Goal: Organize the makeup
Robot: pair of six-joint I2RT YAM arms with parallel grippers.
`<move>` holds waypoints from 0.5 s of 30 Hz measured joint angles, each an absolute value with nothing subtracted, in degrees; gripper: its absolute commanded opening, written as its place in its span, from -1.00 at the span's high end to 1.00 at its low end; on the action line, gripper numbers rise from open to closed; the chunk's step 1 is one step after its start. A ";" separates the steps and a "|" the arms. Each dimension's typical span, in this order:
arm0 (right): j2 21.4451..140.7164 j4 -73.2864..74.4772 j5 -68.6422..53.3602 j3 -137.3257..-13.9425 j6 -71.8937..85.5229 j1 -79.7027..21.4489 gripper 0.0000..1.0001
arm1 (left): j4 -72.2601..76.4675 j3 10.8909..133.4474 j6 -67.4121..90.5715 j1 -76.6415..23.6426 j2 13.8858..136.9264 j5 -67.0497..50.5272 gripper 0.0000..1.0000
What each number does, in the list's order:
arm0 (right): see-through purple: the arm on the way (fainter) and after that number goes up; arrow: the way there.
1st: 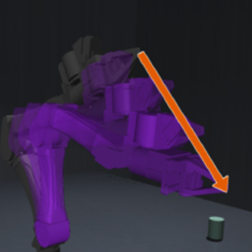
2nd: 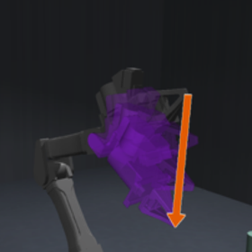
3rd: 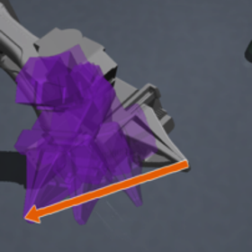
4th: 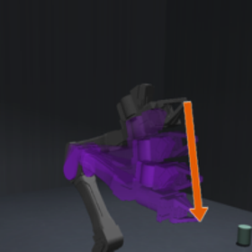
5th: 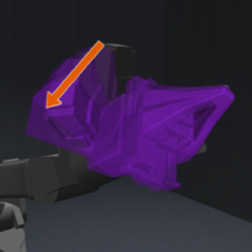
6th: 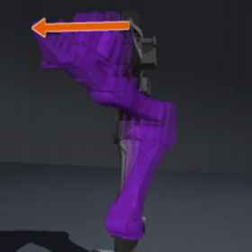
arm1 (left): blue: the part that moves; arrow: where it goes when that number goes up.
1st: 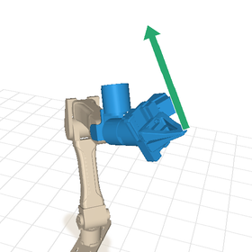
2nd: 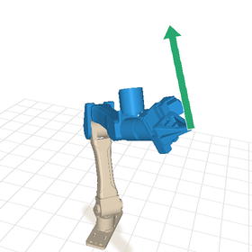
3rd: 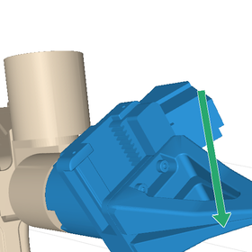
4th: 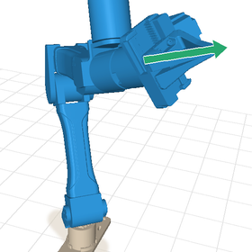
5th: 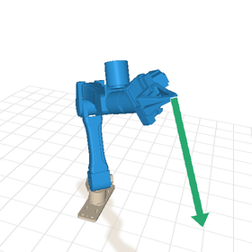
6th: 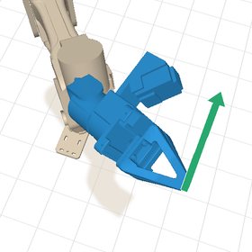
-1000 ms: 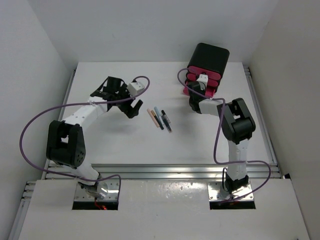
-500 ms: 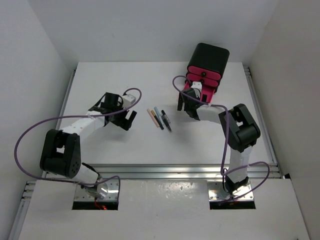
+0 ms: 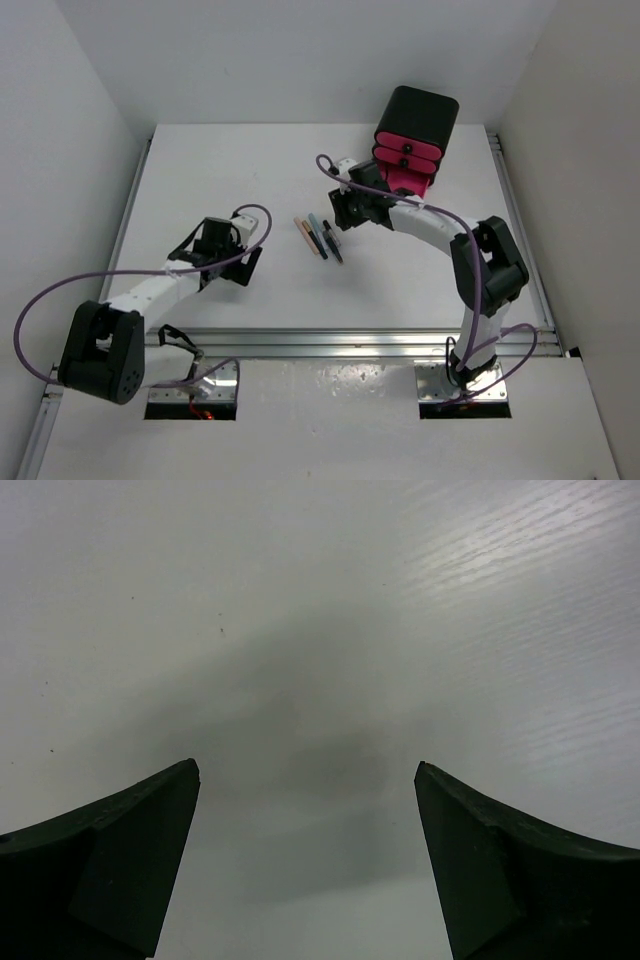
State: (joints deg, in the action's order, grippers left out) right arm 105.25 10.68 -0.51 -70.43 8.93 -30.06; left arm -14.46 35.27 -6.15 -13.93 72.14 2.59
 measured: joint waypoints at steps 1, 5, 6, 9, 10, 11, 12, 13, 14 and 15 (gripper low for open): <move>106.02 11.44 -3.11 -71.66 8.45 -30.04 0.30 | -13.78 34.20 -5.85 -14.79 70.81 3.07 -0.89; 107.11 14.39 -10.17 -71.90 7.73 -30.35 0.05 | -8.88 30.24 -4.21 -19.11 66.89 7.57 -0.89; 107.13 15.31 -11.25 -71.55 7.55 -30.55 0.02 | -7.94 29.47 -3.55 -19.92 66.52 8.93 -0.89; 107.35 17.56 -13.37 -70.70 7.14 -31.31 0.02 | -5.93 28.60 -2.04 -21.23 66.50 11.79 -0.89; 107.59 18.24 -13.82 -70.61 7.07 -31.66 0.02 | -5.08 28.42 -1.61 -21.43 66.50 12.75 -0.89; 107.81 18.72 -14.02 -70.50 7.07 -31.94 0.02 | -4.19 28.27 -1.17 -21.63 66.50 13.52 -0.89; 108.07 19.07 -14.11 -70.32 7.07 -32.21 0.02 | -3.20 28.05 -0.91 -21.74 66.50 14.06 -0.89; 108.31 19.38 -14.09 -70.19 7.07 -32.49 0.02 | -1.96 27.68 -0.67 -21.80 66.50 14.57 -0.89; 108.73 19.68 -13.89 -70.15 7.07 -32.84 0.02 | -0.64 27.18 -0.34 -21.82 66.50 14.90 -0.89; 109.21 19.79 -13.58 -70.13 7.11 -32.95 0.02 | 0.43 26.68 -0.14 -21.82 66.50 14.98 -0.89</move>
